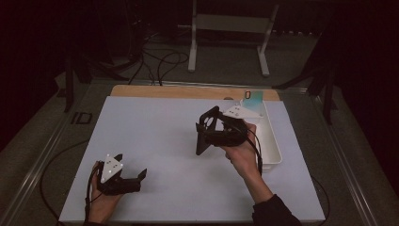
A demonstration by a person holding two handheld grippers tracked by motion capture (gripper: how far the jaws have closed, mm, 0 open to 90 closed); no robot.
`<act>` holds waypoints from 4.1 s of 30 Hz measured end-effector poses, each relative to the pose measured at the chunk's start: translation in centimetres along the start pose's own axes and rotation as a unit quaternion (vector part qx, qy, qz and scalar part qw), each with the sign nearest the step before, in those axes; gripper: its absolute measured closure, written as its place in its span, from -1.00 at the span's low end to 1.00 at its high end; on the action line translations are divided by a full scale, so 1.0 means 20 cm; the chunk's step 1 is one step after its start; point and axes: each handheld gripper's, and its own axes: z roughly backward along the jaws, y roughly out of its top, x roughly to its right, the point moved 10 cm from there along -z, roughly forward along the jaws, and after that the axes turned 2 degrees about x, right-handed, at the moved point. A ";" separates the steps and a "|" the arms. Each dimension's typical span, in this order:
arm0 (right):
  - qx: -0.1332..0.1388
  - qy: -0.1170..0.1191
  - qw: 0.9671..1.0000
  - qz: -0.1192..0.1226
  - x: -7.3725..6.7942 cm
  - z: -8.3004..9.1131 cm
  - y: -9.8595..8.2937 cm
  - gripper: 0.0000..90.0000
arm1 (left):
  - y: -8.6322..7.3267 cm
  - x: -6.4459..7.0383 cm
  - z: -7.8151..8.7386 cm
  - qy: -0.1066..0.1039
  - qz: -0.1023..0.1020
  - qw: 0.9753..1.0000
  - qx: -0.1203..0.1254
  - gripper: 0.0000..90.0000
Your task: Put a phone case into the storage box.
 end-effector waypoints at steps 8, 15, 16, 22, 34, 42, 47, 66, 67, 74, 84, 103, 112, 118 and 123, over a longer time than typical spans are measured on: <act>0.003 -0.013 1.000 -0.009 0.08 -0.02 0.06 -0.70 | 0.00 0.00 0.00 -0.001 0.002 1.000 0.002 -1.00; 0.005 -0.025 1.000 -0.008 0.13 -0.03 0.10 -0.70 | 0.01 0.01 0.00 -0.003 0.005 1.000 0.003 -1.00; 0.004 -0.027 1.000 -0.007 0.14 -0.03 0.11 -0.70 | 0.01 0.01 0.00 -0.003 0.004 1.000 0.003 -1.00; 0.004 -0.039 0.999 -0.004 0.18 -0.04 0.14 -0.70 | 0.01 0.01 0.00 -0.003 0.005 1.000 0.004 -1.00; 0.004 -0.061 0.998 -0.001 0.27 -0.04 0.18 -0.70 | 0.01 0.01 0.00 -0.004 0.003 1.000 0.003 -1.00; 0.006 -0.076 0.997 -0.002 0.35 -0.04 0.22 -0.70 | 0.01 0.01 0.00 -0.002 0.004 1.000 0.004 -1.00; 0.007 -0.085 0.996 -0.005 0.40 -0.03 0.22 -0.70 | 0.01 0.01 0.00 -0.003 0.004 1.000 0.003 -1.00; 0.001 -0.126 0.992 -0.016 0.58 -0.01 0.23 -0.70 | 0.01 0.01 0.00 -0.002 0.004 1.000 0.004 -1.00; 0.001 -0.128 0.992 -0.017 0.58 -0.01 0.23 -0.70 | 0.01 0.01 0.00 -0.002 0.004 1.000 0.003 -1.00; 0.001 -0.145 0.989 -0.022 0.66 0.01 0.23 -0.70 | 0.01 0.01 0.00 -0.001 0.005 1.000 0.004 -1.00; 0.002 -0.178 0.984 -0.022 0.79 0.03 0.26 -0.70 | 0.01 0.01 0.00 -0.001 0.005 1.000 0.005 -1.00; -0.051 -0.269 0.960 -0.058 1.13 0.06 0.05 -0.70 | 0.00 0.01 0.00 -0.002 0.007 1.000 0.005 -1.00; -0.109 -0.283 0.950 -0.079 1.19 -0.06 -0.17 -0.71 | 0.00 0.01 0.01 -0.002 0.008 1.000 0.004 -1.00; -0.111 -0.299 0.944 -0.081 1.24 -0.09 -0.19 -0.71 | 0.00 0.01 0.01 -0.001 0.009 1.000 0.005 -1.00; -0.107 -0.302 0.944 -0.082 1.26 -0.11 -0.20 -0.72 | 0.00 0.01 0.01 -0.002 0.006 1.000 0.003 -1.00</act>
